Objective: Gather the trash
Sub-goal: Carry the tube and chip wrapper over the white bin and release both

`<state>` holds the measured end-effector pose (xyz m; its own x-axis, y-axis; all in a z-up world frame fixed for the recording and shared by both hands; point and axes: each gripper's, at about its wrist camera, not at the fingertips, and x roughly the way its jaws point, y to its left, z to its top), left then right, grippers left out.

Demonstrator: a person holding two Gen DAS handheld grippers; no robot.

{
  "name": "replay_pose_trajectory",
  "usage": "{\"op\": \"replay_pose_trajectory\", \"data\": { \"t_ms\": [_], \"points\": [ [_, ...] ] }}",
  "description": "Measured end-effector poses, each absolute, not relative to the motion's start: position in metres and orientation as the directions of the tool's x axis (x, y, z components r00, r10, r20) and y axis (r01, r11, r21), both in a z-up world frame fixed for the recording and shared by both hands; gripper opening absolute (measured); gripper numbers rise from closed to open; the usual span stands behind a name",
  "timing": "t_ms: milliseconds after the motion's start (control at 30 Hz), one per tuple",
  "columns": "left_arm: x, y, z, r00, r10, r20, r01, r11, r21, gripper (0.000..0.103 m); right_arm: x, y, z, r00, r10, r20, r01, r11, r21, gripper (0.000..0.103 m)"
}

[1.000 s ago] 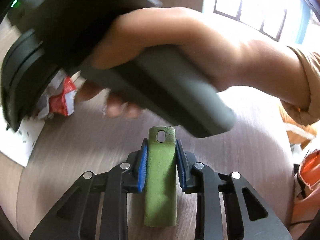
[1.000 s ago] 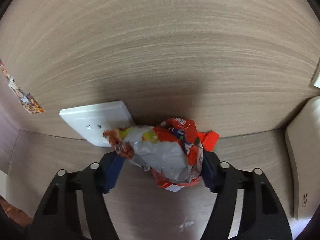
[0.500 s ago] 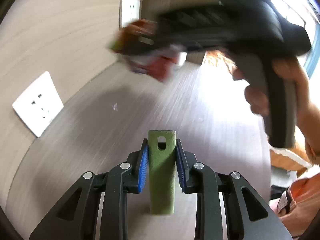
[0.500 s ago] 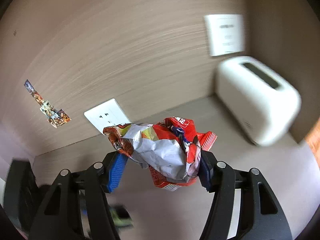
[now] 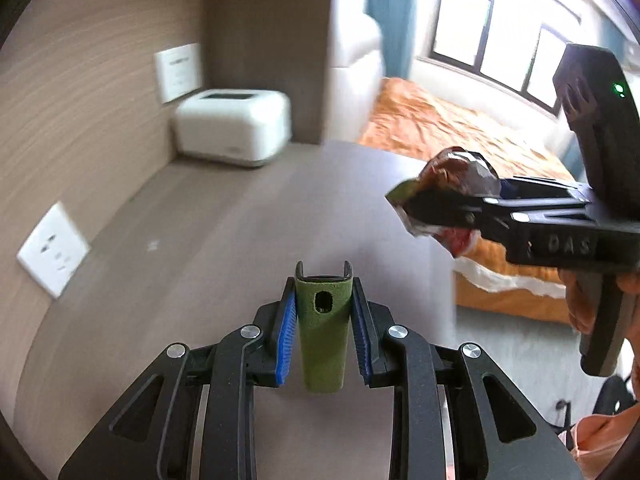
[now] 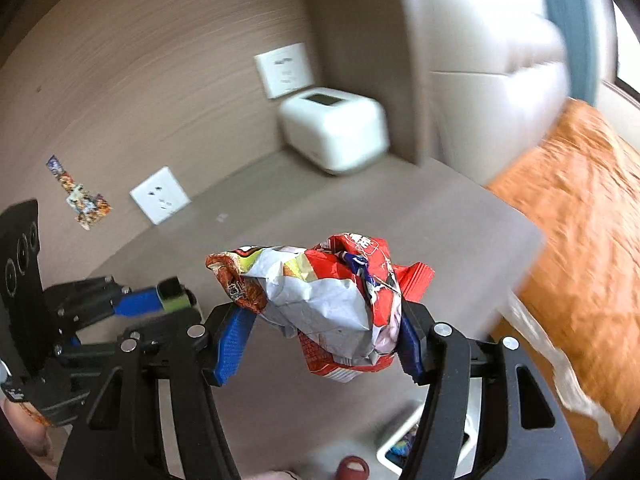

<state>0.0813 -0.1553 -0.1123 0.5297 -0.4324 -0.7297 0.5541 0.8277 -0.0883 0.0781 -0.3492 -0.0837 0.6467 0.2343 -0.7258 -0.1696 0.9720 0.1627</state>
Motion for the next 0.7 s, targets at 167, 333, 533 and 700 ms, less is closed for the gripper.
{"op": "replay_pose_trajectory", "data": {
  "t_ms": [167, 333, 533, 700],
  "points": [
    [0.058, -0.213, -0.113, 0.464, -0.476, -0.747, 0.652, 0.754, -0.076, 0.025, 0.037, -0.39, -0.085, 0.664, 0.131, -0.736, -0.05, 0.99, 0.131, 0.063],
    [0.041, -0.27, -0.126, 0.373, -0.519, -0.769, 0.734, 0.672, -0.097, 0.025, 0.0, -0.43, -0.1, 0.636, 0.031, -0.771, 0.071, 0.993, 0.098, 0.063],
    [0.022, -0.331, -0.156, 0.27, -0.536, -0.8, 0.805, 0.581, -0.117, 0.025, -0.036, -0.473, -0.13, 0.58, -0.028, -0.814, 0.181, 0.979, 0.095, 0.063],
    [0.016, -0.375, -0.209, 0.156, -0.524, -0.837, 0.826, 0.534, -0.181, 0.025, -0.056, -0.496, -0.182, 0.505, -0.049, -0.862, 0.219, 0.973, 0.073, 0.063]
  ]
}}
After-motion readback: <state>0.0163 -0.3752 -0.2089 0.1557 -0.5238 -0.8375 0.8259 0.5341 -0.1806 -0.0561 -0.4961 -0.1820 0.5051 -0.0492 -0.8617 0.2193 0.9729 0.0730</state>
